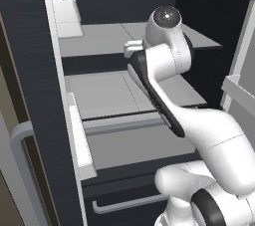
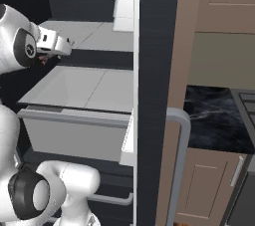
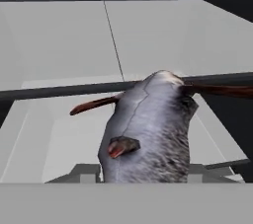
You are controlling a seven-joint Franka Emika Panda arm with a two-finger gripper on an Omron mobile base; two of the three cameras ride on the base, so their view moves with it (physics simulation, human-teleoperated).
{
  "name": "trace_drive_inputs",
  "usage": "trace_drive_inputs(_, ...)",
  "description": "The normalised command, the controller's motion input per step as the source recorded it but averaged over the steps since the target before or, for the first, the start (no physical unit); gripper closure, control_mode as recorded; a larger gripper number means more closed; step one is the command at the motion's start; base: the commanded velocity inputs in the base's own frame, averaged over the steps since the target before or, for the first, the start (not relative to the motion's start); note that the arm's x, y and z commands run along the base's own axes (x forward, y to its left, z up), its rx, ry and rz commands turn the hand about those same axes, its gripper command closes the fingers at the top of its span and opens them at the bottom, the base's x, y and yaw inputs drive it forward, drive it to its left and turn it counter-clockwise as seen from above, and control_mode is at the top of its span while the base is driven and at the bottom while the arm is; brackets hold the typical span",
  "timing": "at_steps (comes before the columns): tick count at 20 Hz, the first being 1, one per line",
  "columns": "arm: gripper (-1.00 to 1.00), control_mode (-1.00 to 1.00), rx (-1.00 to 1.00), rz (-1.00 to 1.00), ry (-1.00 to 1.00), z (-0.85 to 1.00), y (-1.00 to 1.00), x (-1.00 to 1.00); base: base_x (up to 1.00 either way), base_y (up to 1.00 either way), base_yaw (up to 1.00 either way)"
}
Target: Gather the onion and garlic from the fridge and place them on a tray on the dining counter. Then gather the fishs from the fridge and place them on the other tray.
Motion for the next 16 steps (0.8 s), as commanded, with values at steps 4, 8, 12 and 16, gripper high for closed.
trace_drive_inputs(4, 1.00, -1.00, 0.00, 0.00, 0.00, 0.00, -0.27, -1.00, 0.00, 0.00, 0.00)
trace_drive_inputs(8, 1.00, -1.00, 0.00, 0.00, 0.00, 0.00, -0.26, -0.99, 0.00, 0.00, 0.00)
trace_drive_inputs(12, 1.00, -1.00, 0.00, 0.01, 0.00, 0.00, -0.29, -0.97, 0.00, 0.00, 0.00)
trace_drive_inputs(16, 1.00, -1.00, 0.00, 0.04, 0.02, -0.11, -0.10, -0.83, 0.00, 0.00, 0.00)
